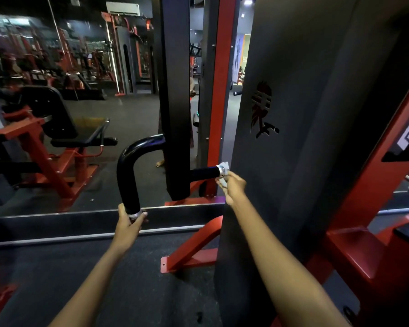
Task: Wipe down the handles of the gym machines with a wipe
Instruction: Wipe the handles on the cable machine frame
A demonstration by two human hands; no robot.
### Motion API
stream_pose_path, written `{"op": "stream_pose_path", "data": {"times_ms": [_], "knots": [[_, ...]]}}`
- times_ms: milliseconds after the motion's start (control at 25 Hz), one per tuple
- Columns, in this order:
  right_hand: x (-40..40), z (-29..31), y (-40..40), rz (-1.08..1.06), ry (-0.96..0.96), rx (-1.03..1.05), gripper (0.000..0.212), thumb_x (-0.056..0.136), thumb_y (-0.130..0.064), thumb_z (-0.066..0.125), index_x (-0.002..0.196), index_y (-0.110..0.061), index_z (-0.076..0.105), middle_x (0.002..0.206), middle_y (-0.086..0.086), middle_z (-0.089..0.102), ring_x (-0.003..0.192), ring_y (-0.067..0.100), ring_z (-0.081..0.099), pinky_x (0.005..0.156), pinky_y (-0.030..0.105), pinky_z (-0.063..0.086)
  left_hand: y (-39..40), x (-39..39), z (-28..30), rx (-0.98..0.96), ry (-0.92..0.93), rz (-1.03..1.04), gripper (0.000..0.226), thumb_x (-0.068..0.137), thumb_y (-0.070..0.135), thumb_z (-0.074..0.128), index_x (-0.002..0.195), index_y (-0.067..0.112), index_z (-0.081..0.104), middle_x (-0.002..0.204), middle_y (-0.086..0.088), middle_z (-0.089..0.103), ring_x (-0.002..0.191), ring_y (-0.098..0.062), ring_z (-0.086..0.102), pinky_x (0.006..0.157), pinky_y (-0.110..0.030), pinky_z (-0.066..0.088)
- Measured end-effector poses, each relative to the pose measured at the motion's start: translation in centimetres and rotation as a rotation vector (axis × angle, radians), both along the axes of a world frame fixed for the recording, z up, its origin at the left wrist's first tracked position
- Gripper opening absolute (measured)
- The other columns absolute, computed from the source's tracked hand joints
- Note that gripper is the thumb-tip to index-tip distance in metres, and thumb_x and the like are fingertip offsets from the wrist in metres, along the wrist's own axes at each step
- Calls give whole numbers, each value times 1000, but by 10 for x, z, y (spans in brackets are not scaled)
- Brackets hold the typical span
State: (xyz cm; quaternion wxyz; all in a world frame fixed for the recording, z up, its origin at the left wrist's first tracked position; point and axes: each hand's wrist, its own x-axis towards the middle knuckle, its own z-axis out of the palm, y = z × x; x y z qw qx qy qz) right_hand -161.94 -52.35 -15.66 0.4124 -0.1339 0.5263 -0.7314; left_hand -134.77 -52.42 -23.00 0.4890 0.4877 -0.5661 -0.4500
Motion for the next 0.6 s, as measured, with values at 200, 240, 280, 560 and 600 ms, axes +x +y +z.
{"op": "stream_pose_path", "data": {"times_ms": [200, 240, 280, 560, 600], "knots": [[54, 2, 10, -134, -306, -51, 24, 84, 15, 51, 67, -2, 52, 65, 11, 53, 60, 17, 54, 81, 36, 53, 2, 0, 0, -19, 7, 2, 28, 91, -2, 55, 105, 9, 33, 85, -3, 57, 75, -21, 60, 71, -28, 47], [63, 5, 11, -146, -275, -2, 23, 85, 10, 54, 67, -5, 54, 64, 8, 54, 58, 15, 53, 70, 28, 54, 3, 0, 0, -18, 11, -1, 28, 91, -2, 55, 105, 9, 34, 85, -3, 58, 77, -22, 60, 75, -31, 47], [71, 7, 10, -156, -228, 43, 21, 85, 5, 56, 69, -8, 56, 63, 5, 56, 55, 12, 52, 56, 21, 50, 4, 0, 1, -15, 8, -5, 28, 91, -2, 55, 105, 9, 34, 86, -4, 59, 80, -23, 60, 78, -33, 46], [91, 13, 10, -136, -68, 175, 16, 86, 7, 46, 80, -5, 54, 42, -4, 54, 32, 5, 43, 30, 12, 27, -4, 8, -5, -22, -30, -86, 31, 91, 4, 58, 108, 13, 34, 91, -10, 61, 87, -29, 61, 84, -42, 48], [93, 13, 10, -161, -28, 186, 17, 85, 5, 48, 77, -8, 56, 49, -2, 56, 38, 6, 42, 31, 13, 26, -5, 9, -6, -23, -31, -100, 32, 91, 5, 59, 109, 14, 34, 91, -8, 61, 88, -28, 61, 85, -42, 48]]}}
